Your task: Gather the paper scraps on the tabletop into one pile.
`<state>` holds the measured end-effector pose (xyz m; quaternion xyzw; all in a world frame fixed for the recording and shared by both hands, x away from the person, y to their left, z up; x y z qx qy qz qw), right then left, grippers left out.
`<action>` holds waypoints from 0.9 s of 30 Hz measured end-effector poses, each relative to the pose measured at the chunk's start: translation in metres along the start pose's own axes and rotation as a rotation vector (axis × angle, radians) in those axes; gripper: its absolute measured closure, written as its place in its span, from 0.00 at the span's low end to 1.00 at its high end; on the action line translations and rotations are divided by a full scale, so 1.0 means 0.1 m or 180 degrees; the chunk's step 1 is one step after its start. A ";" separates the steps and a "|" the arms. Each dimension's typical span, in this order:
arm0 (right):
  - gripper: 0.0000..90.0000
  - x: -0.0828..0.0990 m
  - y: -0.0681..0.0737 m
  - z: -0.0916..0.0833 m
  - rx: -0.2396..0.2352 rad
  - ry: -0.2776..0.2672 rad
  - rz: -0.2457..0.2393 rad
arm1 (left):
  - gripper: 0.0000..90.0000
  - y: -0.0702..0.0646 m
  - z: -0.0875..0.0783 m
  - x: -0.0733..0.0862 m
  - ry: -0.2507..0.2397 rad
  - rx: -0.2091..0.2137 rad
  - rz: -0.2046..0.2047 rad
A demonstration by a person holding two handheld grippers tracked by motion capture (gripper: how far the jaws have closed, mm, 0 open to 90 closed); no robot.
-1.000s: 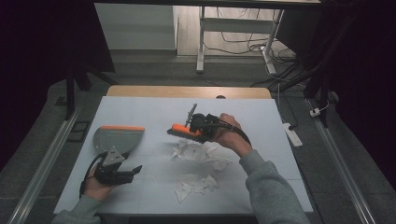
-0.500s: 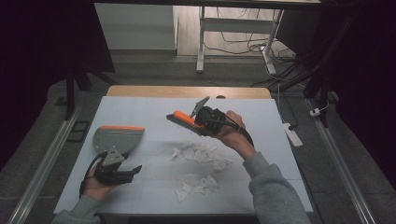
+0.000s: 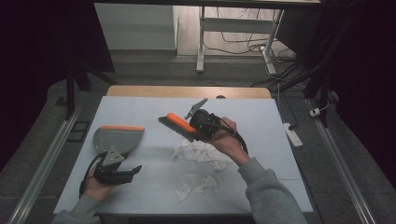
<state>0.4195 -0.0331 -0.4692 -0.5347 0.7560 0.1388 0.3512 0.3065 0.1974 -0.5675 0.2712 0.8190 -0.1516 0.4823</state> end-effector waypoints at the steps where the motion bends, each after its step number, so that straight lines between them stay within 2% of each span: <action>1: 0.78 0.00 0.03 0.03 -0.0029 -0.0002 0.0036 | 0.33 0.00 0.00 0.00 -0.0001 -0.0003 0.0000; 7: 0.78 -0.02 0.28 0.27 -0.0268 -0.0008 0.0317 | 0.33 0.01 -0.01 0.00 -0.0008 -0.0007 -0.0002; 9: 0.78 -0.06 0.36 0.37 -0.0318 -0.0076 0.0365 | 0.33 0.01 -0.01 0.00 -0.0010 -0.0013 -0.0005; 14: 0.78 -0.15 0.53 0.60 -0.0507 -0.0185 0.0684 | 0.33 0.02 -0.01 0.00 -0.0016 -0.0019 -0.0005; 16: 0.78 -0.14 0.58 0.71 -0.0581 -0.0148 0.0776 | 0.33 0.02 -0.02 0.00 -0.0012 -0.0010 -0.0004; 17: 0.78 -0.12 0.59 0.76 -0.0589 -0.0100 0.0772 | 0.33 0.02 -0.01 0.00 -0.0013 -0.0010 -0.0002; 18: 0.78 -0.08 0.59 0.80 -0.0563 -0.0056 0.0756 | 0.33 0.02 -0.01 0.00 -0.0012 -0.0006 0.0000; 20: 0.78 0.00 0.55 0.84 -0.0391 0.0023 0.0701 | 0.33 0.02 -0.01 0.01 -0.0012 -0.0003 0.0004; 22: 0.78 0.08 0.47 0.77 -0.0356 0.0046 0.0821 | 0.33 0.01 -0.01 0.01 -0.0012 0.0004 0.0003; 24: 0.78 0.20 0.36 0.68 -0.0182 0.0116 0.0828 | 0.33 0.01 0.00 0.01 -0.0005 0.0009 0.0008; 27: 0.78 0.32 0.24 0.53 -0.0154 0.0068 0.0977 | 0.33 0.01 0.01 0.01 0.0007 0.0008 0.0018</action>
Point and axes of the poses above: each handheld gripper's, and its own axes: z roughly forward along the jaws, x roughly out of its underside, y roughly to its left, the point moved 8 cm from there along z, roughly forward along the jaws, and after that the axes turned 12 degrees about -y, right-handed, at the moved point
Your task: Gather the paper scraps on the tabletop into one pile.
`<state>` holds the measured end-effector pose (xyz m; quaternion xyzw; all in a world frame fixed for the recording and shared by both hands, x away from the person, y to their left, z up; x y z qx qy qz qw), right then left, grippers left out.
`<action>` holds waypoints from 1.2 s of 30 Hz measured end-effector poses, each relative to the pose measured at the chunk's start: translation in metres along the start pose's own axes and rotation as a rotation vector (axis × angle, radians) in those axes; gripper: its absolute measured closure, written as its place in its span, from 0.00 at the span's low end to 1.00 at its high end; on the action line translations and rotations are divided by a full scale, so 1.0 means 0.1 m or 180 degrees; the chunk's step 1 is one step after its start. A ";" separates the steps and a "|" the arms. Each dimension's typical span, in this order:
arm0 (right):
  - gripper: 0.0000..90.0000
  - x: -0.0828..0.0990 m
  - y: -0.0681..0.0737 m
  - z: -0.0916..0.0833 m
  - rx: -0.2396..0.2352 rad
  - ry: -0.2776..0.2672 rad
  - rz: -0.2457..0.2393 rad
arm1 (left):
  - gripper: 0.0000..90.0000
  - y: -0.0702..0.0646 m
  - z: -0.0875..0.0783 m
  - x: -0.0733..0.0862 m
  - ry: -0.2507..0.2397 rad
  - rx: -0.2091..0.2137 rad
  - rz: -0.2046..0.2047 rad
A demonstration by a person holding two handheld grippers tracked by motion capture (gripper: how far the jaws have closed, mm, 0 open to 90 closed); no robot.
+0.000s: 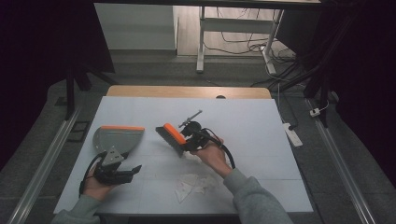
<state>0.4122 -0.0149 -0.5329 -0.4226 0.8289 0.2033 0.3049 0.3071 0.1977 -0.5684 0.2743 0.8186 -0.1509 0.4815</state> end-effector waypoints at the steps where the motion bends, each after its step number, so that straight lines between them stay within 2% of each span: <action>1: 0.78 0.01 -0.02 -0.05 0.0014 -0.0027 -0.0012 | 0.33 0.00 0.00 0.00 0.0003 -0.0003 0.0002; 5: 0.78 -0.08 0.00 -0.31 -0.0059 -0.0256 -0.0063 | 0.33 0.00 0.00 0.00 0.0008 -0.0019 -0.0006; 8: 0.78 -0.15 0.05 -0.50 -0.0140 -0.0363 -0.0128 | 0.33 0.01 0.00 0.00 0.0013 -0.0020 -0.0015; 10: 0.78 -0.18 0.08 -0.62 -0.0167 -0.0401 -0.0200 | 0.33 0.01 -0.01 0.00 0.0007 -0.0022 -0.0016; 13: 0.78 -0.12 0.18 -0.75 -0.0301 -0.0336 -0.0297 | 0.33 0.01 -0.01 0.00 -0.0005 -0.0022 -0.0018; 15: 0.78 -0.02 0.29 -0.80 -0.0379 -0.0183 -0.0366 | 0.33 0.02 -0.01 0.00 -0.0005 -0.0023 -0.0024; 20: 0.78 0.32 0.60 -0.85 -0.0632 0.0250 -0.0681 | 0.33 0.02 -0.01 0.00 -0.0003 -0.0024 -0.0019; 22: 0.78 0.44 0.73 -0.87 -0.0696 0.0436 -0.0747 | 0.33 0.02 -0.02 0.00 -0.0006 -0.0029 -0.0029; 27: 0.78 0.64 0.98 -0.87 -0.0895 0.0747 -0.1013 | 0.33 0.04 -0.02 0.00 -0.0021 -0.0054 -0.0053; 32: 0.78 0.78 1.08 -0.78 -0.0947 0.1061 -0.1272 | 0.33 0.04 -0.02 0.00 -0.0015 -0.0056 -0.0061; 35: 0.78 0.82 1.10 -0.70 -0.0899 0.1237 -0.1373 | 0.33 0.05 -0.02 0.00 -0.0029 -0.0080 -0.0057; 36: 0.78 0.81 1.10 -0.68 -0.0875 0.1236 -0.1383 | 0.33 0.05 -0.03 -0.01 -0.0045 -0.0087 -0.0053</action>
Point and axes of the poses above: each handheld gripper's, and its own axes: z roughly forward along the jaws, x roughly out of its underside, y roughly to its left, the point moved 8 cm from there along z, roughly forward along the jaws, and after that the axes turned 12 degrees about -y, right-handed, at the moved point
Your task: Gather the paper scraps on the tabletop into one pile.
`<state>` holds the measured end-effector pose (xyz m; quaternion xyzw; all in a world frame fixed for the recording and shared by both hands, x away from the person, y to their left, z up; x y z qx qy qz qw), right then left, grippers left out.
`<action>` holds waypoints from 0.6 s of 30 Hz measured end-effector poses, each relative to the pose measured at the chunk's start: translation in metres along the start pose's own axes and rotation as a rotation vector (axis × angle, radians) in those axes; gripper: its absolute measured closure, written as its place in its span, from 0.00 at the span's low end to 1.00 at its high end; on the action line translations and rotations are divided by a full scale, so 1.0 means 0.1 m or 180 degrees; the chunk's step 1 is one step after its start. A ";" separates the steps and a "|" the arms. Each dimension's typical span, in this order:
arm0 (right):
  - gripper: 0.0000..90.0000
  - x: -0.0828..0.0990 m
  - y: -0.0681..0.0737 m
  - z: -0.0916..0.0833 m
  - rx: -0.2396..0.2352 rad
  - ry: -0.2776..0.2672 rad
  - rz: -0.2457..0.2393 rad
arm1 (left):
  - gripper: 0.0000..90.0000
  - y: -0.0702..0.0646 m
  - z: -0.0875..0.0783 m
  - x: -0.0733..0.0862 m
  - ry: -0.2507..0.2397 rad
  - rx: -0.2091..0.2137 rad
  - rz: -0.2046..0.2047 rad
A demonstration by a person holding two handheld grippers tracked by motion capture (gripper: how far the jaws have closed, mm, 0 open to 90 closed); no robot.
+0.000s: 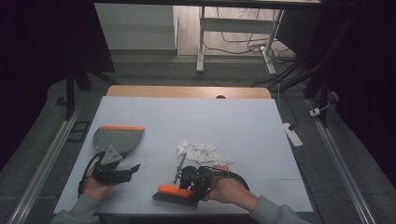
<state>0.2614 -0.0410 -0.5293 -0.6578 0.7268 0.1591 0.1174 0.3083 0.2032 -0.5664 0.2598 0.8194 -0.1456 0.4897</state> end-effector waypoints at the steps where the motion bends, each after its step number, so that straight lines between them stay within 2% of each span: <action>1: 0.78 -0.01 -0.02 0.00 0.0028 0.0040 0.0022 | 0.33 0.00 0.00 0.00 -0.0009 -0.0005 -0.0001; 2: 0.78 -0.02 -0.06 0.02 0.0078 0.0027 -0.0054 | 0.34 0.01 -0.01 0.00 -0.0011 -0.0010 -0.0004; 5: 0.78 -0.04 -0.21 0.02 0.0140 0.0031 -0.0005 | 0.34 0.02 0.00 0.00 -0.0009 -0.0013 -0.0015; 8: 0.78 -0.03 -0.44 -0.01 0.0314 0.0025 0.0093 | 0.34 0.02 -0.01 0.00 -0.0004 -0.0008 -0.0010; 10: 0.78 -0.01 -0.64 -0.06 0.0532 0.0049 0.0169 | 0.34 0.01 0.00 0.00 0.0007 -0.0007 -0.0009; 14: 0.78 0.03 -0.98 -0.14 0.0839 0.0003 0.0328 | 0.34 0.01 0.01 0.01 0.0016 0.0002 -0.0007; 15: 0.78 0.04 -1.03 -0.17 0.0847 -0.0028 0.0363 | 0.34 0.01 0.00 0.01 0.0016 0.0003 -0.0008; 17: 0.78 0.02 -1.06 -0.26 0.0781 -0.0234 0.0457 | 0.34 0.01 0.01 0.01 0.0016 0.0003 -0.0012; 18: 0.78 0.01 -1.06 -0.31 0.0807 -0.0318 0.0478 | 0.34 0.02 0.01 0.01 0.0019 0.0003 -0.0012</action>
Point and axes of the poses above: each handheld gripper's, and its own axes: z roughly forward along the jaws, x roughly out of its underside, y roughly to its left, the point moved 8 cm from there along z, roughly forward along the jaws, and after that the axes turned 12 degrees about -y, right-handed, at the moved point
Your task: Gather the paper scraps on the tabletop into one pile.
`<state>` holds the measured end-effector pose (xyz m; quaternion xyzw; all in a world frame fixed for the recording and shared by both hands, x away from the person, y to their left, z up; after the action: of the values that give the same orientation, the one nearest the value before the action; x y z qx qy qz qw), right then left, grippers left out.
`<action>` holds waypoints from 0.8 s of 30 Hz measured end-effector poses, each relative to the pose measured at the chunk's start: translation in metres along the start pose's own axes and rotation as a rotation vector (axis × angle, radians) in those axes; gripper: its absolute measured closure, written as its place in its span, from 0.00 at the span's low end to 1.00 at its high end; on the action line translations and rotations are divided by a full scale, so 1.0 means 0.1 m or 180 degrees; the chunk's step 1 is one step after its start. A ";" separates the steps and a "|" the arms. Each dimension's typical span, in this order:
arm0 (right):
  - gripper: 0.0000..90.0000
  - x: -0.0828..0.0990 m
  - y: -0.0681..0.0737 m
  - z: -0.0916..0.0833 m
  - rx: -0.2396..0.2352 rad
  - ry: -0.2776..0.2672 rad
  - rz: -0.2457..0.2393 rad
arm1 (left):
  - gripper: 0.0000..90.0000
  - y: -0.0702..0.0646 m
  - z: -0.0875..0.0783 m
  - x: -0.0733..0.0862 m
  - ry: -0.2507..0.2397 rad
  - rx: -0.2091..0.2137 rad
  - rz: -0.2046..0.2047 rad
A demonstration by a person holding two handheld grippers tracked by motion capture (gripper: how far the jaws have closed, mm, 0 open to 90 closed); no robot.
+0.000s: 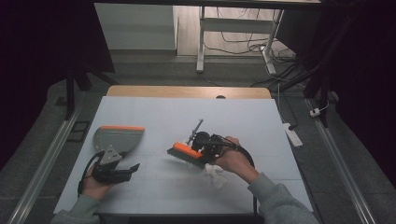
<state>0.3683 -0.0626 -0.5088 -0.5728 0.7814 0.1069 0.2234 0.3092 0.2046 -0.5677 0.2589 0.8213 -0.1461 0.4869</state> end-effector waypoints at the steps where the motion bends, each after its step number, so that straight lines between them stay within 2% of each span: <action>1: 0.78 -0.01 -0.02 -0.06 0.0029 -0.0055 -0.0021 | 0.34 0.00 0.00 0.00 0.0004 0.0004 0.0003; 4: 0.78 -0.02 -0.04 -0.26 0.0046 -0.0241 -0.0053 | 0.34 -0.01 0.00 0.00 0.0007 0.0009 0.0007; 6: 0.78 0.01 -0.03 -0.39 0.0021 -0.0301 -0.0034 | 0.34 -0.01 0.00 0.00 0.0009 0.0006 0.0010; 11: 0.78 0.19 0.02 -0.56 -0.0034 -0.0276 -0.0021 | 0.33 -0.02 0.01 0.00 0.0019 0.0004 0.0016; 15: 0.78 0.46 0.12 -0.57 -0.0173 -0.0073 -0.0067 | 0.33 -0.01 0.01 0.00 0.0022 0.0003 0.0014; 19: 0.78 0.73 0.27 -0.49 -0.0366 0.0252 -0.0257 | 0.33 -0.02 0.02 0.01 0.0040 0.0003 0.0029; 21: 0.78 0.80 0.35 -0.45 -0.0439 0.0365 -0.0359 | 0.33 -0.02 0.02 0.01 0.0041 0.0002 0.0029; 23: 0.78 0.81 0.41 -0.39 -0.0509 0.0408 -0.0421 | 0.33 -0.02 0.02 0.01 0.0048 -0.0001 0.0036; 24: 0.78 0.80 0.41 -0.35 -0.0495 0.0420 -0.0462 | 0.33 -0.02 0.02 0.01 0.0048 -0.0005 0.0035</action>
<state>0.3020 -0.1322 -0.5192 -0.6492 0.7402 0.1129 0.1336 0.3092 0.2017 -0.5694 0.2642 0.8236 -0.1408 0.4818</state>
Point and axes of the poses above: each handheld gripper's, and its own axes: z roughly forward along the jaws, x roughly out of its underside, y roughly to its left, the point moved 8 cm from there along z, roughly forward along the jaws, and after that the axes turned 12 degrees about -y, right-handed, at the moved point
